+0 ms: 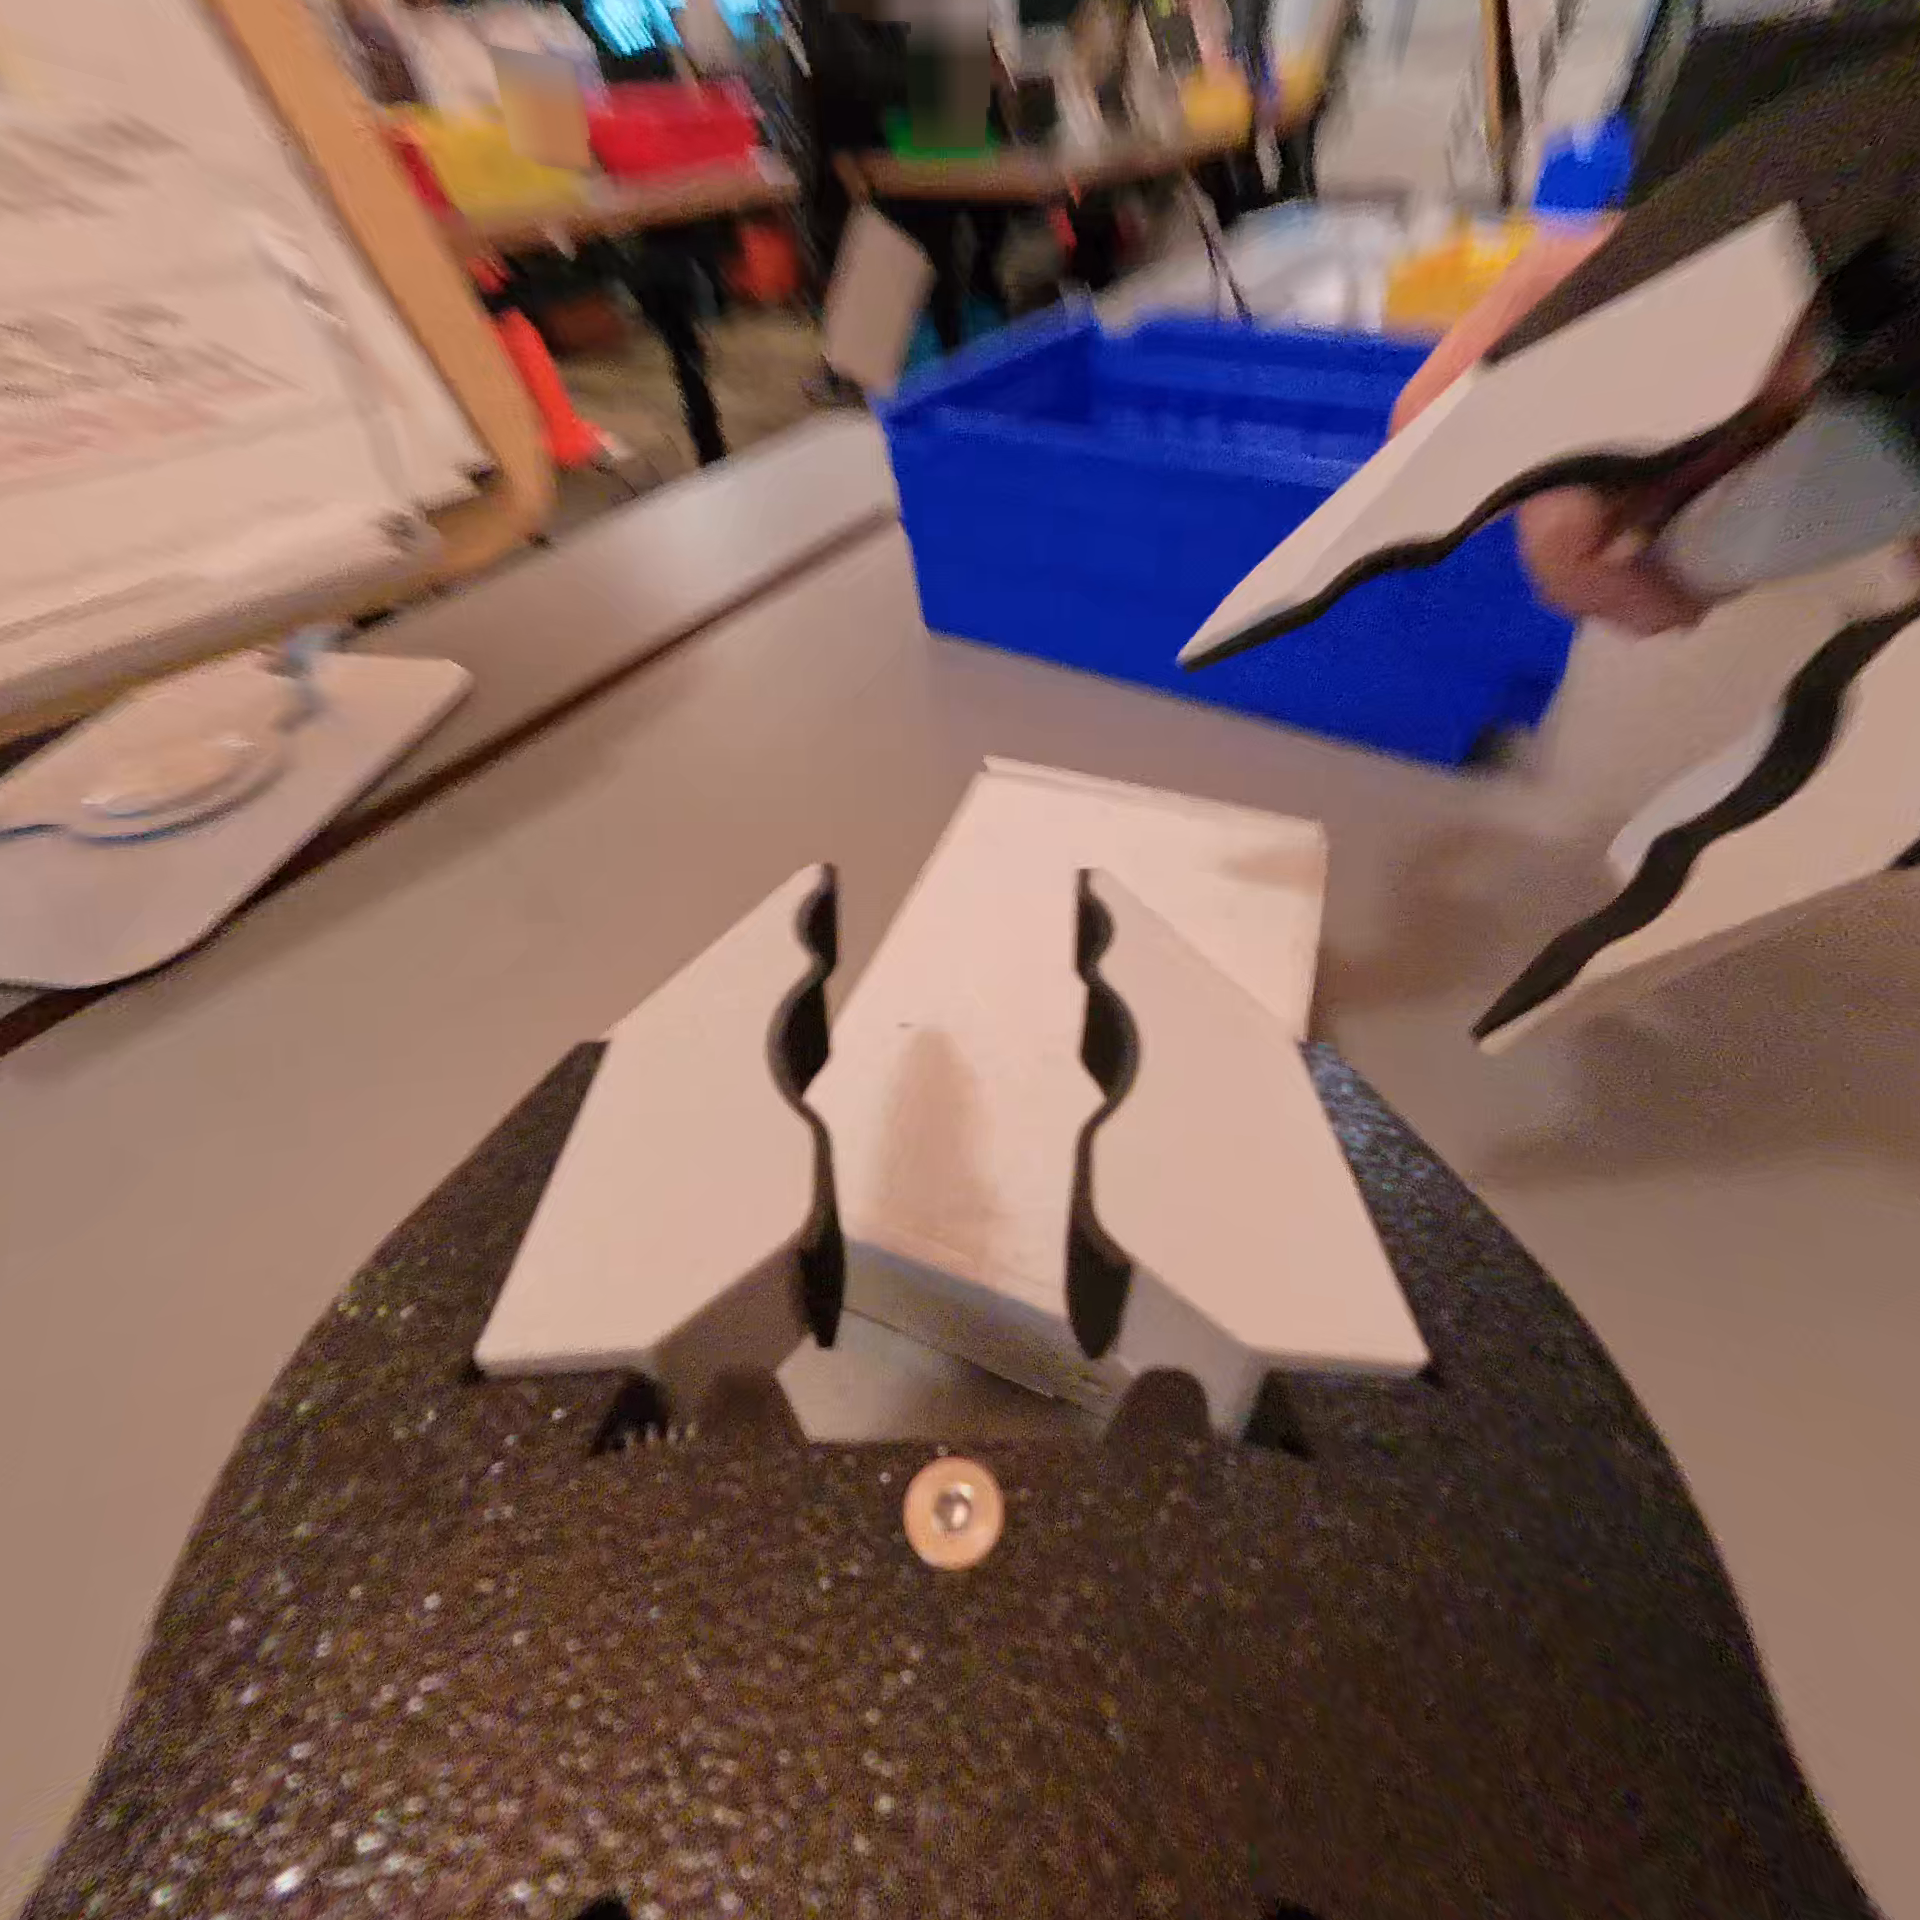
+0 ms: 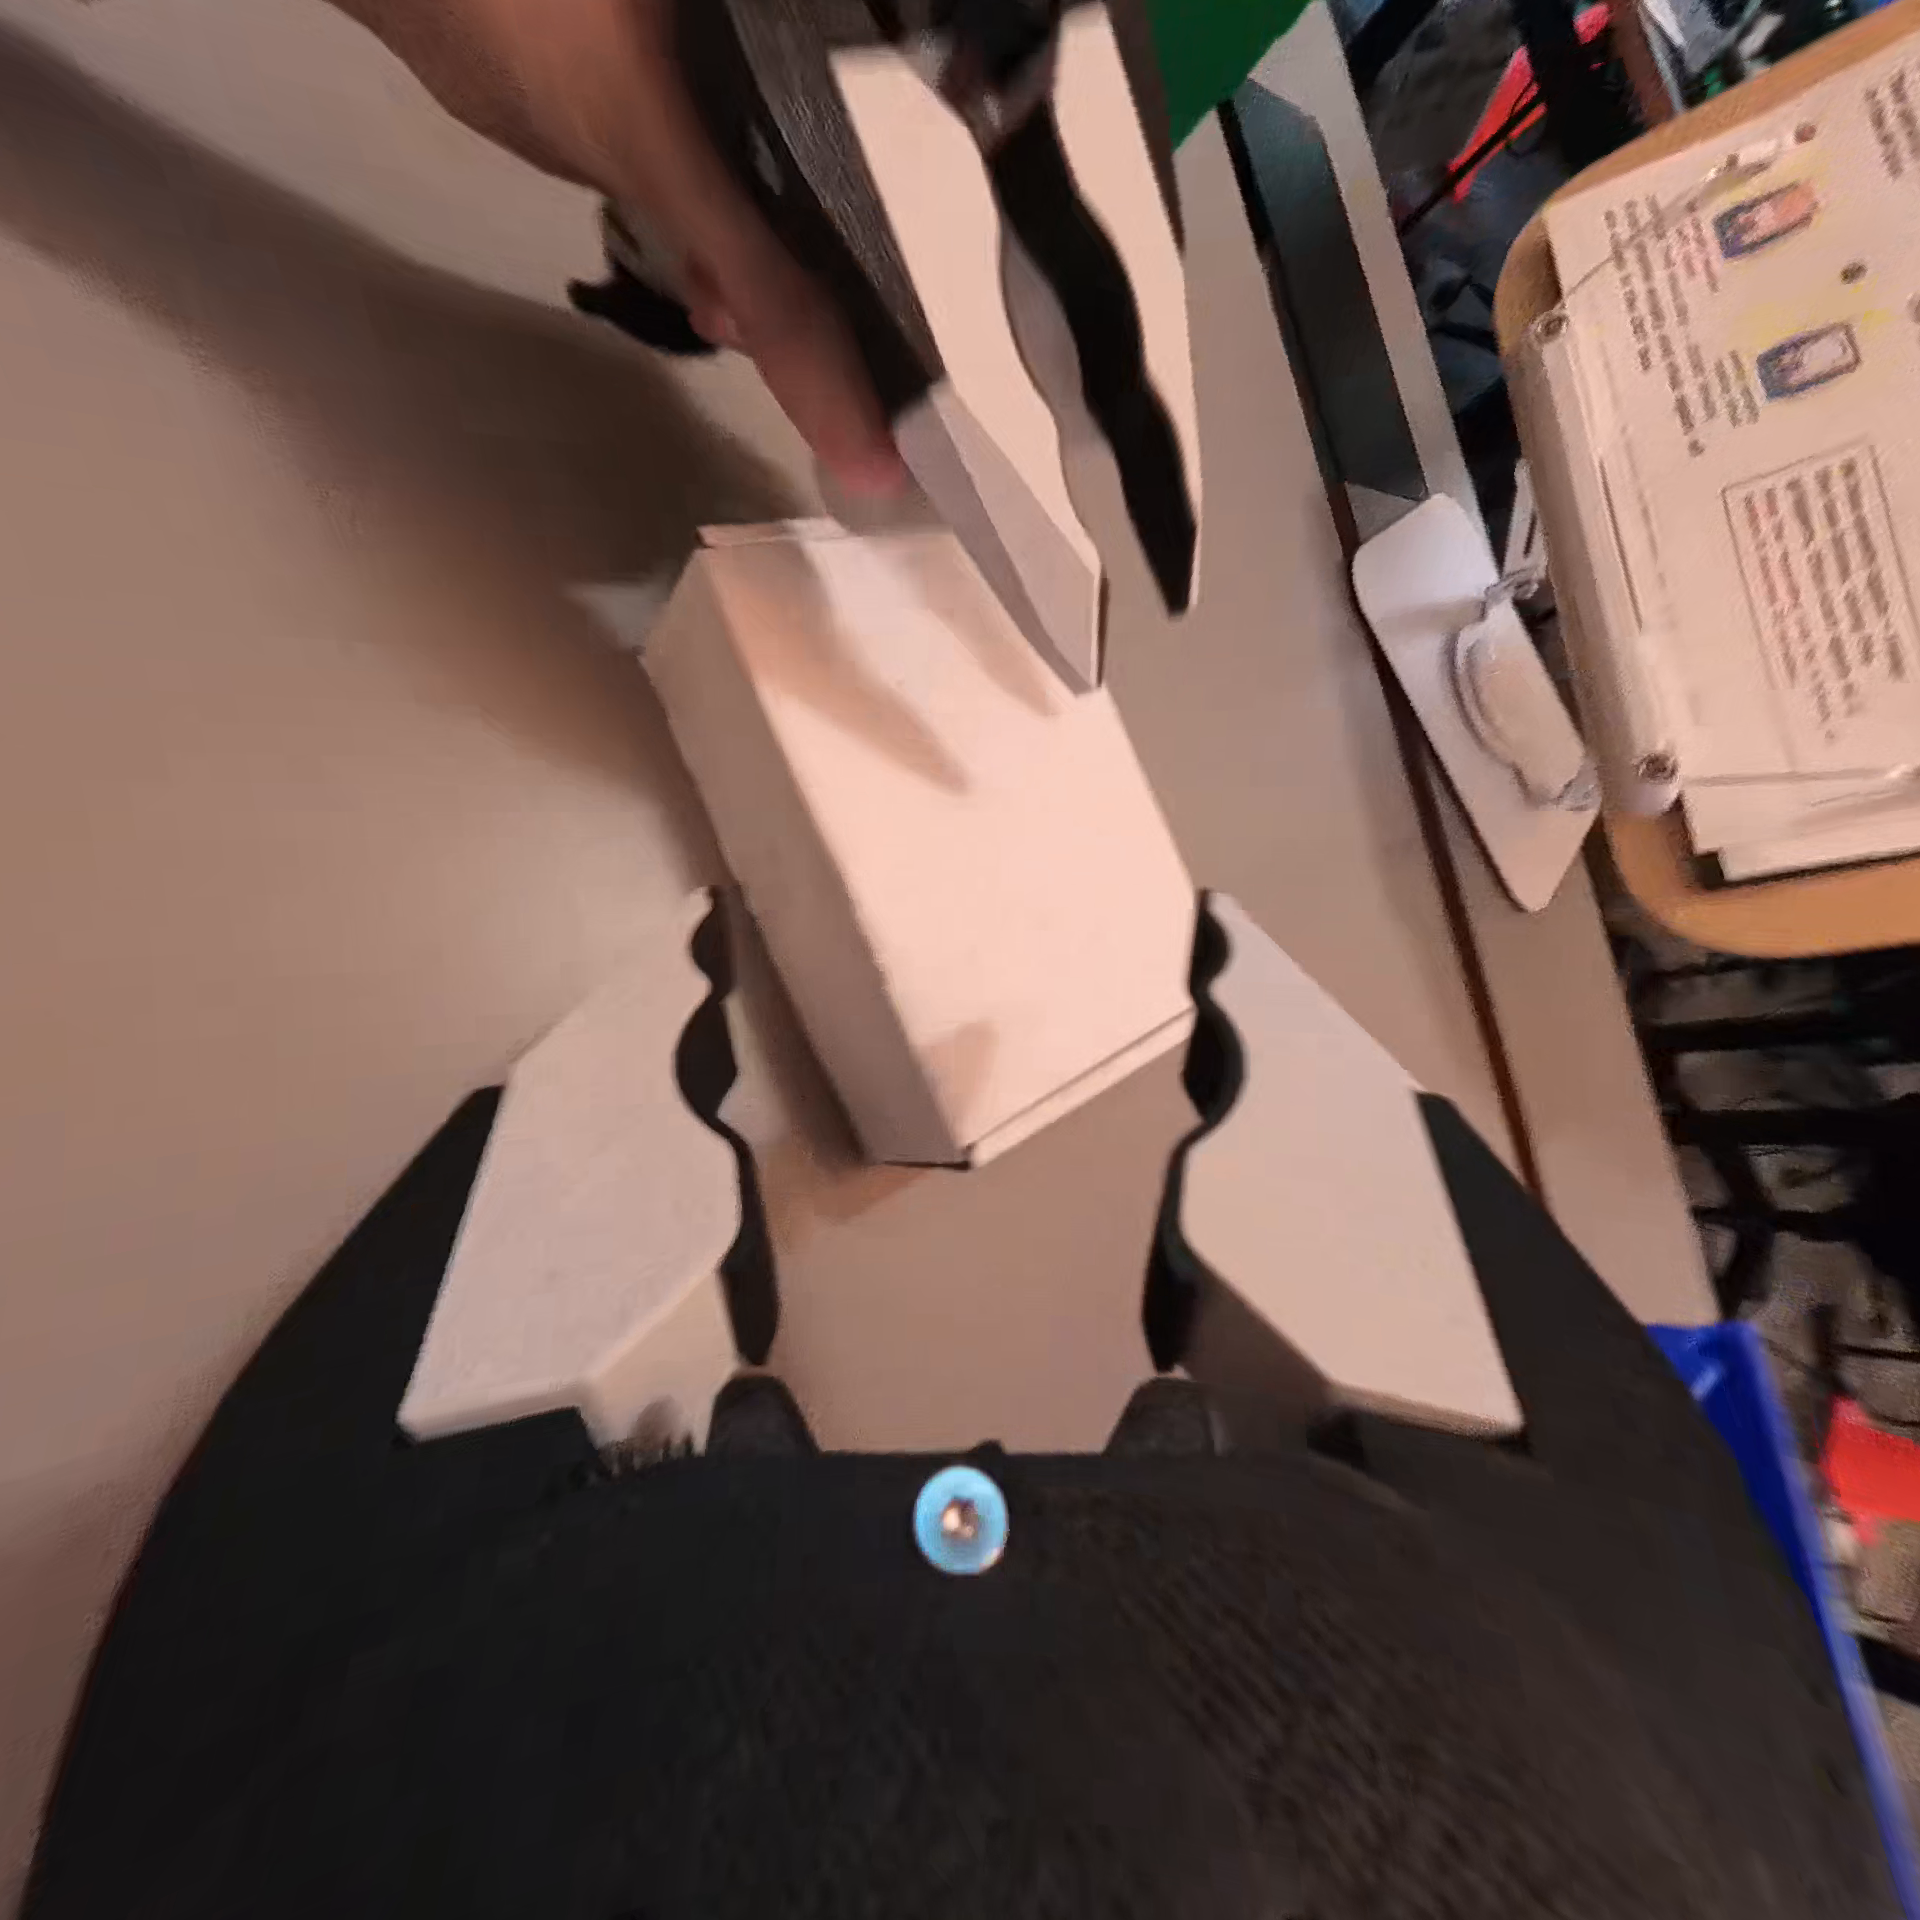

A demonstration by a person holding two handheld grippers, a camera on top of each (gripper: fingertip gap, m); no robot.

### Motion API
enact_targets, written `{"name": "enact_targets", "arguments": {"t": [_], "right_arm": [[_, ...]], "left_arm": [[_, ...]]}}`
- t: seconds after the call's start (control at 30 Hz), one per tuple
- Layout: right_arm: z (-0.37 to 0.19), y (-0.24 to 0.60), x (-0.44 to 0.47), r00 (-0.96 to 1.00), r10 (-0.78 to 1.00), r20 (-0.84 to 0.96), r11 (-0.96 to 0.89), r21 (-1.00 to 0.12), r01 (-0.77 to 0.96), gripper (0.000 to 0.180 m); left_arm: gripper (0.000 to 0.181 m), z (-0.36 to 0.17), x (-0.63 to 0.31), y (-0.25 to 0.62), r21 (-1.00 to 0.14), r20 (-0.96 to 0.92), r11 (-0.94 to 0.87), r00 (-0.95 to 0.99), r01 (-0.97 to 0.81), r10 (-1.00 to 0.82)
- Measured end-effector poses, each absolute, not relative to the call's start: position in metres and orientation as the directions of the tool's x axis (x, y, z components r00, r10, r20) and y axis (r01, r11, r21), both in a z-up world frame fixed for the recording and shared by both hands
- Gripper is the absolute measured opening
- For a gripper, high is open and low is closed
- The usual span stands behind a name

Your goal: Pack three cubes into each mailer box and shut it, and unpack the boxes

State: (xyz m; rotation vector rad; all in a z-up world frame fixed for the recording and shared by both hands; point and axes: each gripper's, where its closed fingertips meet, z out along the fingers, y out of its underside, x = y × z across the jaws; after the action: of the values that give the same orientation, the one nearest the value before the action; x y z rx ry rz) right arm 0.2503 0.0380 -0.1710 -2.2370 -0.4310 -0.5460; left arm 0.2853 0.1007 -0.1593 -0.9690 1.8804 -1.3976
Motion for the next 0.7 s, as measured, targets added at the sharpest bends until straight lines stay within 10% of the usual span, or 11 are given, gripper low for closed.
{"name": "enact_targets", "arguments": {"t": [0.03, 0.27, 0.57, 0.7], "right_arm": [[-0.171, 0.044, 0.255, 0.835, 0.178, 0.521, -0.658, -0.568, 0.495, 0.099], [-0.215, 0.084, 0.272, 0.825, 0.482, 0.294, -0.766, -0.315, 0.56, 0.117], [-0.246, 0.077, 0.274, 0.796, 0.598, 0.096, -0.792, -0.081, 0.605, 0.129], [-0.19, 0.067, 0.287, 0.779, 0.608, 0.152, -0.766, -0.145, 0.626, 0.13]], "left_arm": [[0.055, -0.148, 0.28, 0.111, -0.981, -0.017, 0.114, -0.511, -0.158, -0.859], [0.117, -0.163, 0.229, 0.134, -0.955, -0.079, 0.214, -0.518, -0.206, -0.852], [0.112, -0.175, 0.215, 0.136, -0.94, -0.058, 0.24, -0.582, -0.241, -0.811], [0.103, -0.164, 0.21, 0.125, -0.962, -0.034, 0.194, -0.614, -0.195, -0.788]]}}
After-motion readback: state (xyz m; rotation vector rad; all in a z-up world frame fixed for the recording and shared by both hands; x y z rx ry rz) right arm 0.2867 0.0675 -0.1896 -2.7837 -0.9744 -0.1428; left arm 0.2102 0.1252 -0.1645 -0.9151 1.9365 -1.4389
